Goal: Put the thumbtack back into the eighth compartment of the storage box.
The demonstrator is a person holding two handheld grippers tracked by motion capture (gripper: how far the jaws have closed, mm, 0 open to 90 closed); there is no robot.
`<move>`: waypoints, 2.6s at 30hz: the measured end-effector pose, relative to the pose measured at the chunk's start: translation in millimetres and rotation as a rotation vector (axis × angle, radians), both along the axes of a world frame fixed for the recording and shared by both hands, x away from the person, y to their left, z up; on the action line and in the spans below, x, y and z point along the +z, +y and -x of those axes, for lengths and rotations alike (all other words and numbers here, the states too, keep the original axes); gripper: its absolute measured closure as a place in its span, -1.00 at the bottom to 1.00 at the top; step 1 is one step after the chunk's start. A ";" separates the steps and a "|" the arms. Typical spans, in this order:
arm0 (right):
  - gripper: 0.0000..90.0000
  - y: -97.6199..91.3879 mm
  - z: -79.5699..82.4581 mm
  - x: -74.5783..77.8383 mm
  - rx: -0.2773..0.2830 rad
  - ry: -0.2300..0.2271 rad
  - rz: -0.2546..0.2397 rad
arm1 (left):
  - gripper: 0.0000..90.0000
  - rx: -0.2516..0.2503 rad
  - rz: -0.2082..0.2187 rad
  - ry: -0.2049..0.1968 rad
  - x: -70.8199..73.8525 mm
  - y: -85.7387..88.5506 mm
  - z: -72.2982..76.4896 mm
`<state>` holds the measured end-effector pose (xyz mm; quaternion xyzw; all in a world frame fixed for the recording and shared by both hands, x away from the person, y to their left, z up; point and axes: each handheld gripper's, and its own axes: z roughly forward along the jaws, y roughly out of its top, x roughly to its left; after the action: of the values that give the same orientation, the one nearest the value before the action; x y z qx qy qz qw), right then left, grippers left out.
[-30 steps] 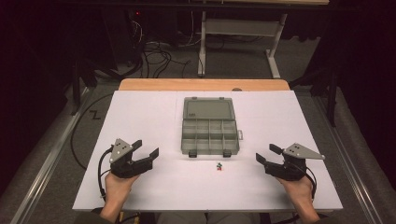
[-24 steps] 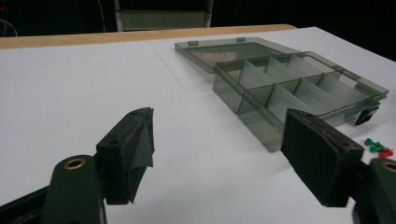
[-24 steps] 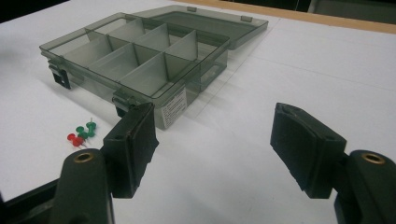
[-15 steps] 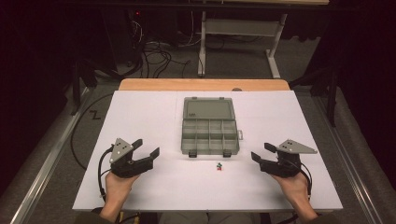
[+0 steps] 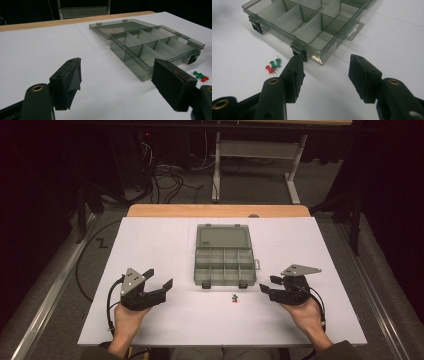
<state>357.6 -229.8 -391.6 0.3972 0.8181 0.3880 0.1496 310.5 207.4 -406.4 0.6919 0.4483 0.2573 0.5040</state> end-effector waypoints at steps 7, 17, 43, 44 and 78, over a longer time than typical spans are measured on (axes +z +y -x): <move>0.26 9.7 -6.6 5.0 0.020 0.071 0.043 | -0.48 -0.004 -0.005 0.006 -0.8 -1.2 -0.8; 0.42 25.4 -12.2 5.6 0.064 0.136 0.097 | -0.50 -0.006 -0.009 0.003 -0.8 -2.3 -0.6; 0.58 69.8 -29.1 3.5 0.168 0.255 0.223 | -0.50 -0.023 -0.037 -0.022 -1.1 -6.0 1.2; 0.59 70.6 -29.4 2.9 0.170 0.254 0.225 | -0.50 -0.022 -0.037 -0.021 -1.2 -6.3 1.1; 0.67 106.6 -37.7 -9.6 0.227 0.332 0.324 | -0.51 -0.033 -0.030 -0.021 -1.3 -7.0 0.8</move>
<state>395.2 -123.2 -401.2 0.3317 0.9223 0.1959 0.0305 309.7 200.4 -407.7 0.7041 0.4277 0.2628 0.5022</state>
